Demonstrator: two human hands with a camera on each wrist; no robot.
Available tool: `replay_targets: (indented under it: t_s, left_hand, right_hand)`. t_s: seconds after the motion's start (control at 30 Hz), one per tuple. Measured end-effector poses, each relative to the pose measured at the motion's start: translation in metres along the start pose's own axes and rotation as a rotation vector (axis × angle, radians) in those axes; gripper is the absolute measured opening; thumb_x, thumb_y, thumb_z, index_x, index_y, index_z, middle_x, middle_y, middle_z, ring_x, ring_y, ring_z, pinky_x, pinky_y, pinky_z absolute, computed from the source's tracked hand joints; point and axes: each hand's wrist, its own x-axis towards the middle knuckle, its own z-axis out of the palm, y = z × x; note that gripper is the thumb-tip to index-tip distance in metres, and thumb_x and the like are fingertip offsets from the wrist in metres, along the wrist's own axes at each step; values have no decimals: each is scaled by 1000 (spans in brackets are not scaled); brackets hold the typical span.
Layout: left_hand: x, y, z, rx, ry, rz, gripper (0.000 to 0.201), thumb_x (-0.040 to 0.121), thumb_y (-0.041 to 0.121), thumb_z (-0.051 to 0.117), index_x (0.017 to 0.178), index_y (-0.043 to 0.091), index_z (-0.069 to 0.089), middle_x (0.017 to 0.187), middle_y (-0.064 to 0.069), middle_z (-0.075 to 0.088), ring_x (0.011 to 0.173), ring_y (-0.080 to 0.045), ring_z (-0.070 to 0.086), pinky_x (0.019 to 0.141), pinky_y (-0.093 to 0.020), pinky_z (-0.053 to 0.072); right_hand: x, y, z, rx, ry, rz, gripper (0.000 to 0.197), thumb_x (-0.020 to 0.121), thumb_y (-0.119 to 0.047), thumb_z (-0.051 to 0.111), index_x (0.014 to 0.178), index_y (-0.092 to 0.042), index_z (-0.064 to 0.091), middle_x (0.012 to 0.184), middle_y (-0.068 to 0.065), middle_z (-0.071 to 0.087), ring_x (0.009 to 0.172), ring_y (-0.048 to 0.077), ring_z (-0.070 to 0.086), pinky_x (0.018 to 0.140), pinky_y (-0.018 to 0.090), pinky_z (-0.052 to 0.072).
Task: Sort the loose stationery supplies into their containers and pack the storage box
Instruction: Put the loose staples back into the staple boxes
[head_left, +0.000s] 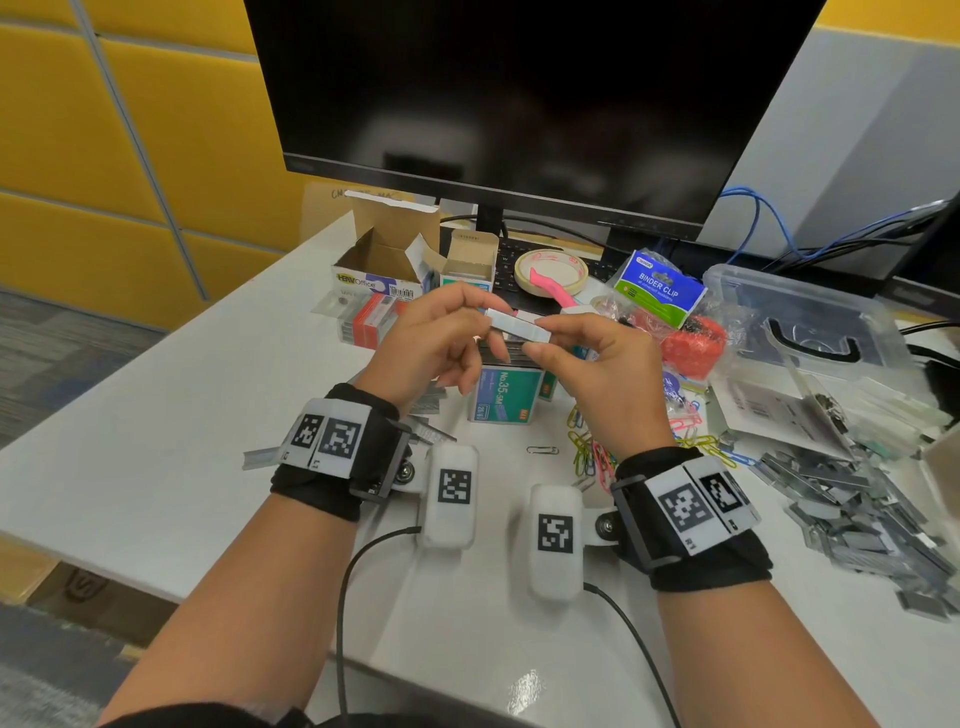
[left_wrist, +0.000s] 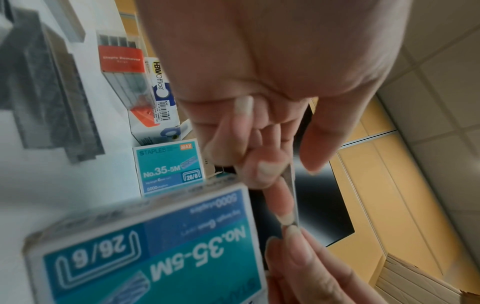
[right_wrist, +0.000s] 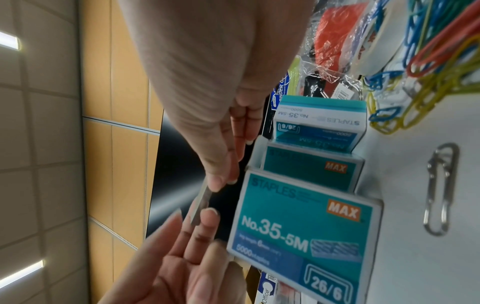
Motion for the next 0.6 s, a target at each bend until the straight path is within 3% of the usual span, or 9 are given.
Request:
replay_targets:
  t_s: [0.07,0.3,0.4,0.6]
  left_hand:
    - [0,-1,0,42,11,12,10,97,11,47,99,11,57,69,1,66,39,-8,48,39,-14,35]
    - [0,-1,0,49,51,30,11,97,7,45,94,11,55,65,2,64,38,-6,45,40,-12,36]
    - [0,-2,0,43,53,32,11,96,7,45,92,12,54,65,2,65,38,-6,45,39,-13,36]
    - [0,-2,-1,59,33,45,9,95,7,48,92,13,55,68,2,68,38,-7,48,40,-14,37]
  right_hand:
    - [1,1,0,9,9,-1,19,79,-14,72,98,-17,71,77,-18,62,74,-12,57,67,5,44]
    - [1,1,0,61,-43,8,26,82,-14,70,108,-15,69,83,-11,66,78,-12,58,68,6,47]
    - [1,1,-1,110,-31,5,26,84,-14,68,110,-17,69,90,-6,68,81,-9,60,69,9,49]
    - [1,1,-2,161,-24,9,25,85,-12,66,108,-22,67,93,-9,69,92,3,64,76,16,52]
